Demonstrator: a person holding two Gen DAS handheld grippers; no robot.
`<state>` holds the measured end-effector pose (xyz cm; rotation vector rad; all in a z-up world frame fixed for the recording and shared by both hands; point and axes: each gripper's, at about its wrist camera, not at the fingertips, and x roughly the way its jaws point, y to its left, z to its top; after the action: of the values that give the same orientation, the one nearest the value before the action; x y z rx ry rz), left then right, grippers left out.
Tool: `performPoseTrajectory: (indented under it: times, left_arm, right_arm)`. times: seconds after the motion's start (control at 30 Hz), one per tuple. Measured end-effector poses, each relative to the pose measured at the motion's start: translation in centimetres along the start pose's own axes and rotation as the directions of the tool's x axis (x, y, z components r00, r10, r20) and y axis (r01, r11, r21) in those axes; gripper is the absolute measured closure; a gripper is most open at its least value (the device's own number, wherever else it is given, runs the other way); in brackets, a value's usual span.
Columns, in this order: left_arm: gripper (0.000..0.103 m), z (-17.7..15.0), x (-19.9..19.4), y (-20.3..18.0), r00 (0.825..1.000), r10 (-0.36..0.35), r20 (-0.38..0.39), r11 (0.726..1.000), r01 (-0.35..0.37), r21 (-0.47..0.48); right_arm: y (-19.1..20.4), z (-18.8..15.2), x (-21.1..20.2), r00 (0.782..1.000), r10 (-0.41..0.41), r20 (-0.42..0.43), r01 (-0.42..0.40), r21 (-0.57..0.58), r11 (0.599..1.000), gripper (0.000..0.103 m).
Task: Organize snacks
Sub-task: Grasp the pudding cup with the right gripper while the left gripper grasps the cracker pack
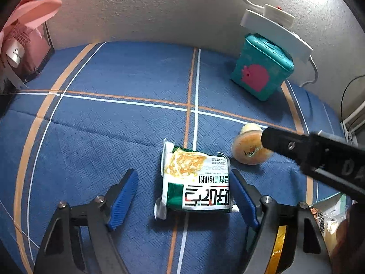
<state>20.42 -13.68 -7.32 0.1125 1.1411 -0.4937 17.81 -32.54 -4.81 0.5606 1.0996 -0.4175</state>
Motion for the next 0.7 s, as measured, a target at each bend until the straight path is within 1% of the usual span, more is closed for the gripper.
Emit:
performPoseTrajectory:
  times: [0.03, 0.13, 0.23, 0.33, 0.47, 0.57, 0.7]
  left_arm:
    - [0.027, 0.1, -0.1, 0.2, 1.0, 0.002, 0.005, 1.0, -0.002, -0.005]
    - [0.032, 0.5, -0.3, 0.9, 0.999, 0.03, 0.027, 0.999, -0.029, -0.013]
    - [0.032, 0.8, -0.3, 2.0, 0.998, 0.045, 0.035, 0.998, -0.043, -0.043]
    - [0.032, 0.8, -0.3, 3.0, 0.999, 0.037, 0.037, 0.997, -0.034, -0.071]
    - [0.032, 0.9, -0.3, 3.7, 0.999, 0.031, 0.041, 0.996, -0.027, -0.091]
    - [0.032, 0.9, -0.2, 4.2, 0.999, 0.024, 0.043, 0.994, -0.019, -0.105]
    - [0.032, 1.1, 0.1, 4.6, 0.999, 0.012, 0.042, 0.993, -0.008, -0.114]
  right_arm:
    - [0.1, 0.1, 0.2, 1.0, -0.005, -0.005, 0.005, -0.01, 1.0, 0.028]
    - [0.4, 0.3, 1.1, 1.0, -0.005, -0.024, 0.005, -0.028, 1.0, 0.034]
    - [0.9, 0.6, 1.9, 0.999, 0.009, -0.038, -0.01, -0.042, 0.999, 0.038]
    - [1.5, 0.9, 2.6, 0.999, 0.019, -0.041, -0.022, -0.063, 0.998, 0.038]
    - [2.5, 1.6, 3.5, 0.999, 0.009, -0.047, -0.014, -0.111, 0.994, 0.04]
    - [2.8, 1.9, 4.0, 0.999, 0.017, -0.051, -0.023, -0.113, 0.993, 0.048]
    - [3.3, 2.1, 4.6, 0.998, 0.026, -0.06, -0.033, -0.117, 0.993, 0.052]
